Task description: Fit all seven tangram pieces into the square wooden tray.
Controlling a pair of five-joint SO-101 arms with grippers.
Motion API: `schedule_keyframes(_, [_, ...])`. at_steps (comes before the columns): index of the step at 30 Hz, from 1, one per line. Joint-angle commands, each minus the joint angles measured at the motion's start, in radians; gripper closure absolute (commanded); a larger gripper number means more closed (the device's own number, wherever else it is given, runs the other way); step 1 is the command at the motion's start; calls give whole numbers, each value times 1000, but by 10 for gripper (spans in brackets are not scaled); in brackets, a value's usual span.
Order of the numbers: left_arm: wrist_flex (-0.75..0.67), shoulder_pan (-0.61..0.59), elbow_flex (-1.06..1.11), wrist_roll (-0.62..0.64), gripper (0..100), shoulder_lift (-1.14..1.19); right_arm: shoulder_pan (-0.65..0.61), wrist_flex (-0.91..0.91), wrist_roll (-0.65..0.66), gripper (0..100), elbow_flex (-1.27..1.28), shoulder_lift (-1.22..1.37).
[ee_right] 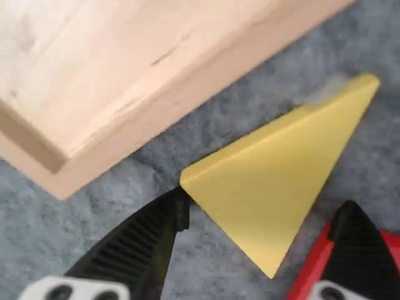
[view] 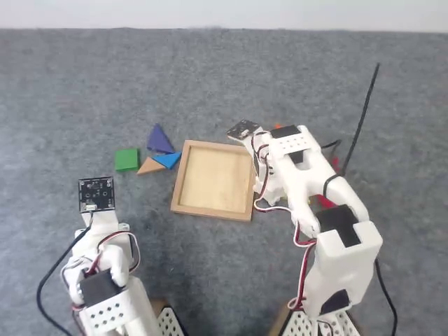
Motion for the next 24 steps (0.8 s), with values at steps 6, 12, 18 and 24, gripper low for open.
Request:
schedule_keyframes(6, [3,-8,-12,-2,986,-18,-119,-18,-184,631,-48,-4])
schedule_keyframes(12, [3,-8,-12,-2,986,-18,-84,-44,-203,634,-68,39])
schedule_keyframes(18, [3,-8,-12,-2,986,-18,-79,31,-227,634,-161,116])
schedule_keyframes(24, [3,-8,-12,-2,986,-18,-79,58,-222,768,-187,140])
